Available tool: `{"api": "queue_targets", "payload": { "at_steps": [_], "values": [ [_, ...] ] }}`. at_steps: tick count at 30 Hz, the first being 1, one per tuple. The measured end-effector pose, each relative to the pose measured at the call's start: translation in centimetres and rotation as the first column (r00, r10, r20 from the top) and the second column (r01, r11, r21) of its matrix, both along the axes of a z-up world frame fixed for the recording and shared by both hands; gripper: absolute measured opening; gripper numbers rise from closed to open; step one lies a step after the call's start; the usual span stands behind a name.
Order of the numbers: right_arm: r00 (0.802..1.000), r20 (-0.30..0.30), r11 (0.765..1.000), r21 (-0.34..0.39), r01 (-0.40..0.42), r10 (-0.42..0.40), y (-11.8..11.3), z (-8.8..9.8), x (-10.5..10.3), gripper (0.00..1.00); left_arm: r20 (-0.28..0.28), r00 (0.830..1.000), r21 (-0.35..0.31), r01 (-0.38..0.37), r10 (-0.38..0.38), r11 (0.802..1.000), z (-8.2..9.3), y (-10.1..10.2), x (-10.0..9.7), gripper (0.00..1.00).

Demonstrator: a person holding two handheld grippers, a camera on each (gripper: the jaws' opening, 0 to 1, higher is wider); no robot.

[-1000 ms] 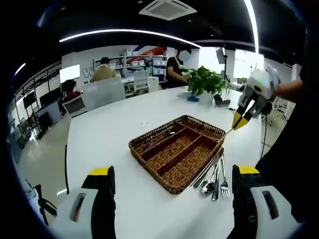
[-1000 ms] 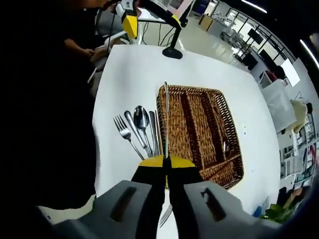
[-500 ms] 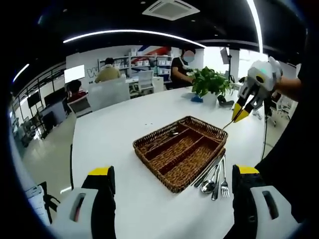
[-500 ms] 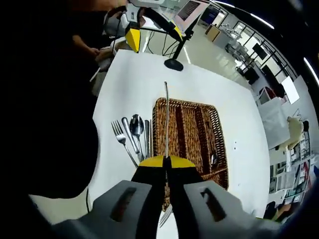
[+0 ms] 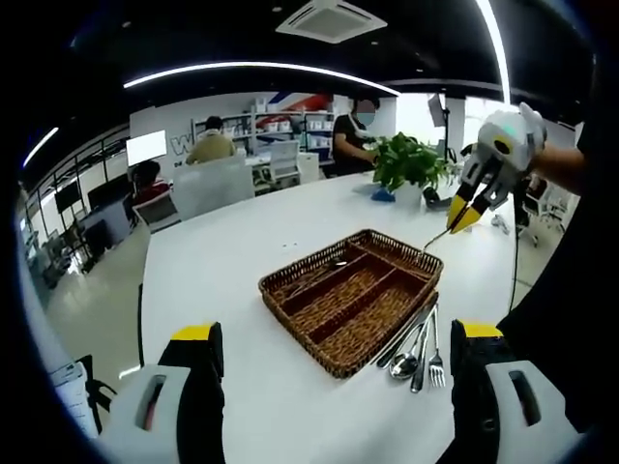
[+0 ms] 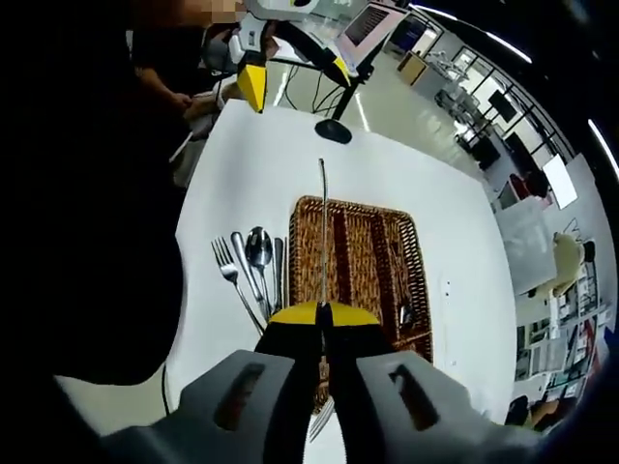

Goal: Arrange the knives, forks, and spoons in their matching storage slots by inserting each utensil handle-first until every utensil is classified and aligned in the correct compartment

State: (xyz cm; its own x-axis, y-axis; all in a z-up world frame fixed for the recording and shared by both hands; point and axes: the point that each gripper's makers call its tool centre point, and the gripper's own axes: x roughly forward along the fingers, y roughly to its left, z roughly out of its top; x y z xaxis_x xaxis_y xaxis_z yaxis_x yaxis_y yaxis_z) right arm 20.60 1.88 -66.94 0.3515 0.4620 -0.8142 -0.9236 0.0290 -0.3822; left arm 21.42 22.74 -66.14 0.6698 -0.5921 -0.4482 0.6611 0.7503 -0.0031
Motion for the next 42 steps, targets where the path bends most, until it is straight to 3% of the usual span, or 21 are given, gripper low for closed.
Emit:
{"api": "queue_targets", "payload": {
  "at_steps": [21,42],
  "values": [
    [0.998,0.056,1.0,-0.003,-0.018,0.018,1.3,0.0,4.5,0.0,-0.004,1.0,-0.01,0.001,-0.001,1.0,-0.4,0.2,0.6,1.0],
    [0.996,0.088,1.0,-0.003,0.027,-0.026,2.1,0.0,9.7,0.0,0.027,1.0,-0.029,-0.009,0.01,1.0,0.2,0.0,0.4,1.0]
  ]
}}
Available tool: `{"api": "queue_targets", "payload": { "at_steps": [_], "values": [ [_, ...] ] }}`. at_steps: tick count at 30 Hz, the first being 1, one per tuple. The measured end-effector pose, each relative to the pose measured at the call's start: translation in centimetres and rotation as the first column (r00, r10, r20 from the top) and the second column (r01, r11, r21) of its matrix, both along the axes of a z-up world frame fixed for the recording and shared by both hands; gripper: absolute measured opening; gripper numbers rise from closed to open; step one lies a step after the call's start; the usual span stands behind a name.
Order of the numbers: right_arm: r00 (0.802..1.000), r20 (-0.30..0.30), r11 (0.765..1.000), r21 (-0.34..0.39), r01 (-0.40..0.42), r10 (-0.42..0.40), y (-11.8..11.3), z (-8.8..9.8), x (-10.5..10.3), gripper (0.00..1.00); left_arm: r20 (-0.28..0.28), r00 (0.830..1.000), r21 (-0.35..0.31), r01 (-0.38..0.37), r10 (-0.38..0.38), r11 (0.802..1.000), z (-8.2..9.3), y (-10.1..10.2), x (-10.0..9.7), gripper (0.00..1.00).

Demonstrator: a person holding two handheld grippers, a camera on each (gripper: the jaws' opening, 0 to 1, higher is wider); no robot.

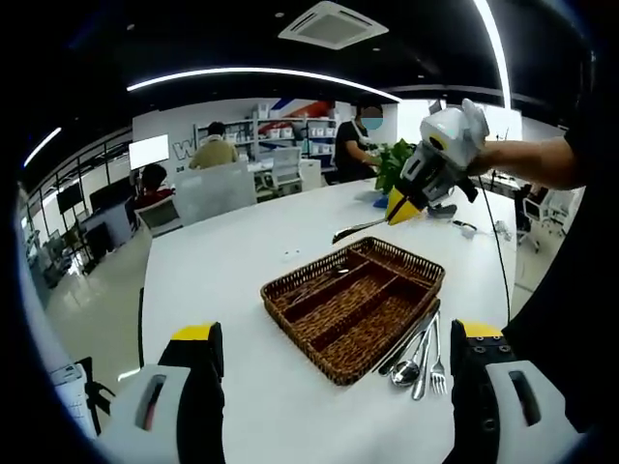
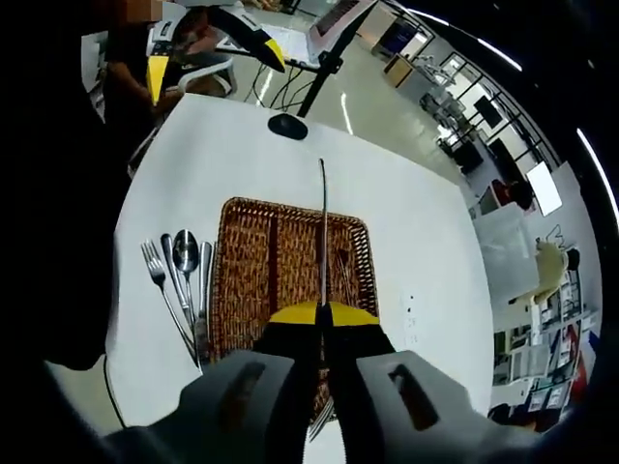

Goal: Arrange the knives, forks, and spoons in their matching storage slots by inserting each utensil handle-first until every utensil is classified and aligned in the correct compartment

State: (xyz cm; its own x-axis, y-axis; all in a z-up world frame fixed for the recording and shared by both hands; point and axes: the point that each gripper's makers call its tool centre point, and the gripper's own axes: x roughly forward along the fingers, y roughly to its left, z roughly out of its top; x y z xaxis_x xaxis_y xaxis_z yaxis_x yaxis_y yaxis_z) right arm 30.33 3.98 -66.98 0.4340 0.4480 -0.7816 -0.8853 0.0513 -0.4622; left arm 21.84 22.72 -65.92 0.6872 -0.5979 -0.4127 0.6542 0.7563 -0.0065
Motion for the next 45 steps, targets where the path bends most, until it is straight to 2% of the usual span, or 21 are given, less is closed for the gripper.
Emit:
{"api": "queue_targets", "payload": {
  "at_steps": [5,10,12,19,25,29,33,36,40,45],
  "values": [
    [1.0,-0.005,1.0,-0.013,0.002,-0.002,0.5,-0.8,1.2,0.0,0.002,1.0,-0.001,-0.007,0.007,1.0,0.1,0.1,-0.1,1.0],
    [0.998,0.003,0.998,-0.012,0.056,-0.056,0.6,-1.4,2.8,0.0,0.002,1.0,-0.008,-0.005,0.005,1.0,0.0,0.0,-0.4,1.0],
    [0.999,0.024,0.998,-0.03,0.049,-0.049,0.7,-1.6,3.1,0.0,0.001,1.0,-0.017,-0.008,0.008,1.0,0.0,-0.1,-0.5,1.0],
    [0.997,0.024,0.996,-0.049,0.068,-0.067,0.5,-2.9,4.6,0.0,-0.002,1.0,-0.02,-0.017,0.017,1.0,-0.1,0.1,-0.6,1.0],
    [0.995,0.063,0.993,-0.087,0.079,-0.074,-0.1,-3.8,6.0,0.0,-0.004,1.0,-0.026,-0.029,0.028,0.999,-0.3,0.4,-0.8,1.0],
    [0.995,0.084,0.992,-0.104,0.069,-0.06,0.0,-4.6,6.3,0.0,-0.003,0.999,-0.021,-0.039,0.039,0.999,-0.5,0.8,-1.0,1.0],
    [0.996,0.078,0.993,-0.109,0.054,-0.046,0.4,-5.9,6.4,0.0,-0.003,0.998,-0.015,-0.059,0.059,0.998,-0.6,1.4,-1.2,1.0],
    [0.996,0.082,0.993,-0.109,0.044,-0.035,0.7,-6.5,6.5,0.0,-0.033,0.997,-0.028,-0.069,0.068,0.997,-0.8,1.6,-1.5,1.0],
    [0.994,0.101,0.993,-0.103,0.058,-0.048,1.0,-7.4,7.4,0.0,-0.049,0.996,-0.022,-0.082,0.081,0.996,-1.2,2.1,-1.8,1.0],
    [0.989,0.135,0.991,-0.107,0.074,-0.059,0.8,-8.4,8.0,0.0,-0.046,0.995,-0.032,-0.095,0.093,0.995,-0.8,2.6,-1.9,1.0]
  ]
}}
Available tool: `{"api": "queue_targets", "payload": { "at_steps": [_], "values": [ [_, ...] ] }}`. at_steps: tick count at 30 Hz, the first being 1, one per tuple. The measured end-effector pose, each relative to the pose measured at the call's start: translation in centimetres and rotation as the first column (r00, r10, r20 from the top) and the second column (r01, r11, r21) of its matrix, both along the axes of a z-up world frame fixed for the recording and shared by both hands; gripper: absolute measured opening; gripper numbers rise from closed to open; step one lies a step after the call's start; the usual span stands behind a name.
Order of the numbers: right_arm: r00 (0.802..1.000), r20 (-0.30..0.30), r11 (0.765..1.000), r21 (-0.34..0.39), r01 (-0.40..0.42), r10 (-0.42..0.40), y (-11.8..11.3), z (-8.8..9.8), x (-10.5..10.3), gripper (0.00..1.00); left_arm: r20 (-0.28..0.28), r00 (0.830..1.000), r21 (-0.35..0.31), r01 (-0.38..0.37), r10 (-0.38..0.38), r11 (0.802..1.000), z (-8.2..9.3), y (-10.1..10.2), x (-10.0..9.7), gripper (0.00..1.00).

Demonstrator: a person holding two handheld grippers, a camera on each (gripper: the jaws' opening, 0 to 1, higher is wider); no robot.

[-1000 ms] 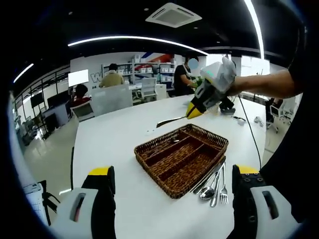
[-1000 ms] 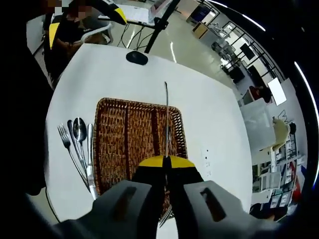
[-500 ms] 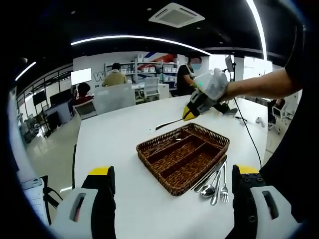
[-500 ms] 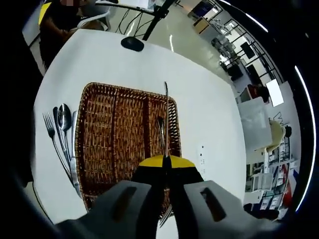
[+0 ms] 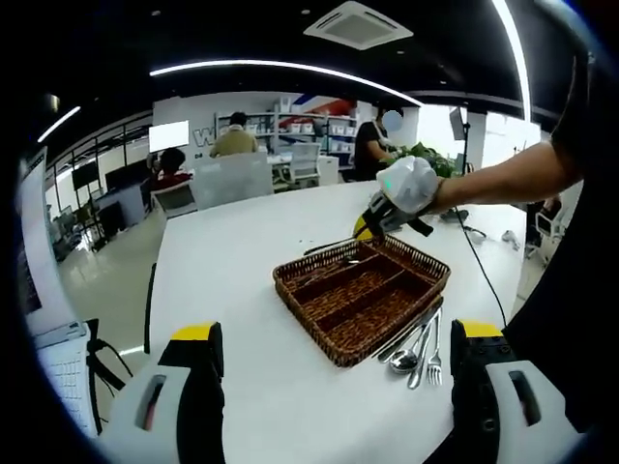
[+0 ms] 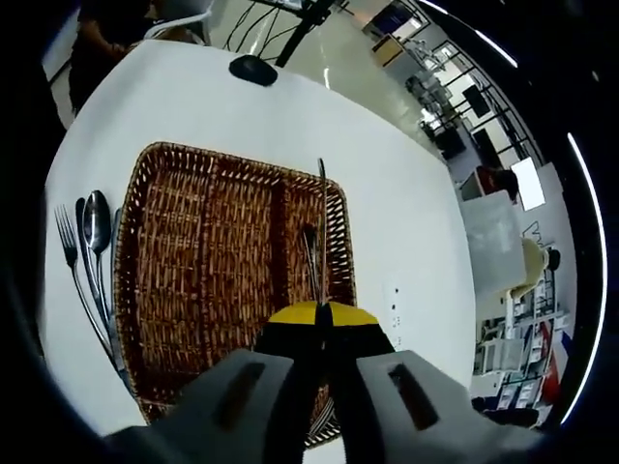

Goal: Arrange the knives, forks, and spoons in their matching storage slots by inserting each utensil handle-first until every utensil is classified and aligned in the correct compartment

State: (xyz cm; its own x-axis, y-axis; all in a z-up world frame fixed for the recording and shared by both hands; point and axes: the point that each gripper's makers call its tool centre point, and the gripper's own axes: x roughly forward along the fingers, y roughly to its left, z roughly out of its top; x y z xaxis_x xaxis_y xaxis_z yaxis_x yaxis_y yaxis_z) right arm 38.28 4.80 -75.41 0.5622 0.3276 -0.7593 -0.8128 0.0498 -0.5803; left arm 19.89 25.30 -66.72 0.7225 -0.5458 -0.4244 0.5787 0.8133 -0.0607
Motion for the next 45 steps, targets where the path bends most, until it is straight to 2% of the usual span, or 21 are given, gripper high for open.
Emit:
{"api": "queue_targets", "payload": {
  "at_steps": [7,19,21,24,35,45],
  "values": [
    [0.998,0.027,0.999,-0.015,-0.051,0.052,0.1,-1.7,-0.1,0.0,0.002,1.0,0.003,-0.009,0.009,1.0,0.4,0.2,0.1,1.0],
    [0.999,0.028,0.999,-0.022,-0.046,0.047,-0.6,-4.6,-0.3,0.0,0.003,1.0,0.031,-0.013,0.013,0.999,0.7,-0.1,-0.2,1.0],
    [0.997,0.053,0.998,-0.022,-0.063,0.064,-0.4,-4.9,-0.2,0.0,0.008,1.0,0.033,-0.017,0.017,0.999,1.0,0.0,-0.3,1.0],
    [0.996,0.05,0.996,-0.055,-0.072,0.074,-0.5,-6.0,-0.2,0.0,0.013,1.0,0.029,-0.026,0.025,0.999,1.1,0.1,-0.3,1.0],
    [0.998,0.035,0.998,-0.038,-0.047,0.049,-0.6,-7.7,-0.3,0.0,0.008,0.999,0.038,-0.034,0.034,0.999,1.0,0.5,-1.1,1.0],
    [0.998,0.028,0.997,-0.061,-0.045,0.047,-0.8,-9.7,-0.3,0.0,0.005,1.0,0.038,-0.028,0.028,0.999,1.0,0.5,-1.6,1.0]
  ]
}}
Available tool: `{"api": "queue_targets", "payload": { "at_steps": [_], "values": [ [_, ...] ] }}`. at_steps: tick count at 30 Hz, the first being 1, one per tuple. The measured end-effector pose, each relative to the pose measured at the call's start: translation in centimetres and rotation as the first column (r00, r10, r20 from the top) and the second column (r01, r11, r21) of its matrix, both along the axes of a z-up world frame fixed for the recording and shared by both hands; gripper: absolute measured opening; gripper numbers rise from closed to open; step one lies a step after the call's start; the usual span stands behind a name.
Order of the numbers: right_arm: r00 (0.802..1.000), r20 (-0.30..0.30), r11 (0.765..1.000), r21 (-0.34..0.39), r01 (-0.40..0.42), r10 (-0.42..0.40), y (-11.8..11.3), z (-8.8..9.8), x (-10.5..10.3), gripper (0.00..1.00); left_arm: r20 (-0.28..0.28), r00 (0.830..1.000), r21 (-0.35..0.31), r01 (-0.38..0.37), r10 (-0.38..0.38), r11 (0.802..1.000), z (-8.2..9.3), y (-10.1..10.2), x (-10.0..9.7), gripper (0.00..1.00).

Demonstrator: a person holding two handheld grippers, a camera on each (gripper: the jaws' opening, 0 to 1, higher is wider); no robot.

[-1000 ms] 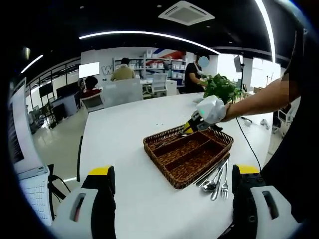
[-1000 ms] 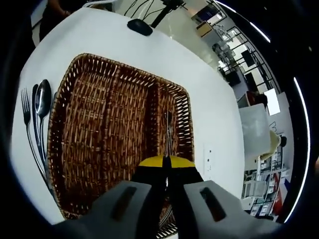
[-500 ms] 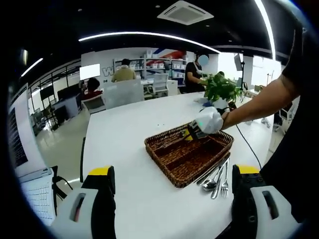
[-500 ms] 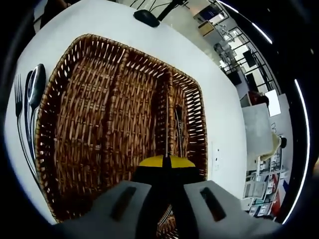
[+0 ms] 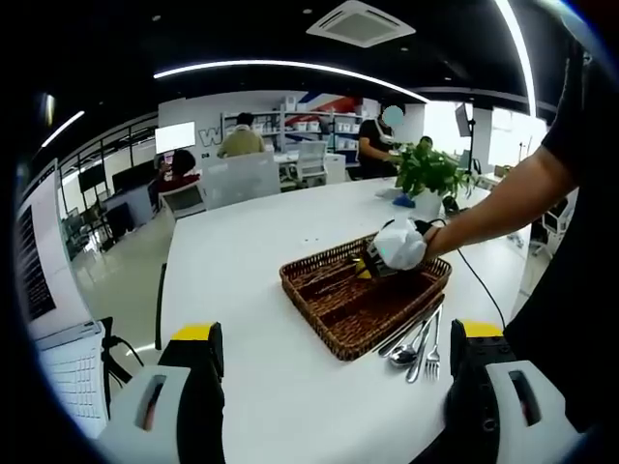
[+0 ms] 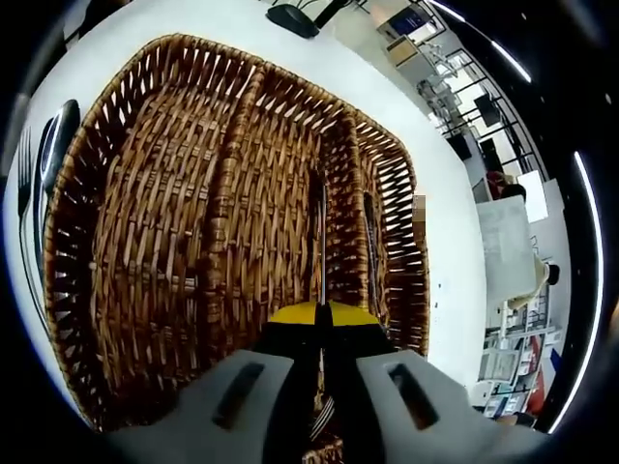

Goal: Arrange the knives, forks, and spoons in their matching storage slots by inserting each utensil handle-first until every utensil is classified and aligned in the correct compartment

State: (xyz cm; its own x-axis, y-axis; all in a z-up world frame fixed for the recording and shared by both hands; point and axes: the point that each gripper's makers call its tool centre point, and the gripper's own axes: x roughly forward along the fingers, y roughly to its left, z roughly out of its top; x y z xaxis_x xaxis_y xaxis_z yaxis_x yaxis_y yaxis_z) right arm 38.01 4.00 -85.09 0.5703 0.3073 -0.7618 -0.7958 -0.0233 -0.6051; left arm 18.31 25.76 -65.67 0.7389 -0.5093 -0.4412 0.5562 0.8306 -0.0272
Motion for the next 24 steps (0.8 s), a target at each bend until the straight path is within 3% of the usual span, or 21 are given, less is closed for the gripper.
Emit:
{"api": "queue_targets", "payload": {
  "at_steps": [12,24],
  "values": [
    [0.999,0.005,0.999,-0.011,-0.04,0.04,0.2,-0.5,0.1,0.0,-0.012,1.0,0.01,-0.002,0.002,1.0,-0.1,0.1,-0.6,1.0],
    [0.985,-0.172,0.998,0.048,0.035,-0.026,0.2,-0.9,-0.1,0.01,-0.014,1.0,0.004,0.011,-0.011,1.0,-0.3,-0.6,-0.6,1.0]
  ]
}}
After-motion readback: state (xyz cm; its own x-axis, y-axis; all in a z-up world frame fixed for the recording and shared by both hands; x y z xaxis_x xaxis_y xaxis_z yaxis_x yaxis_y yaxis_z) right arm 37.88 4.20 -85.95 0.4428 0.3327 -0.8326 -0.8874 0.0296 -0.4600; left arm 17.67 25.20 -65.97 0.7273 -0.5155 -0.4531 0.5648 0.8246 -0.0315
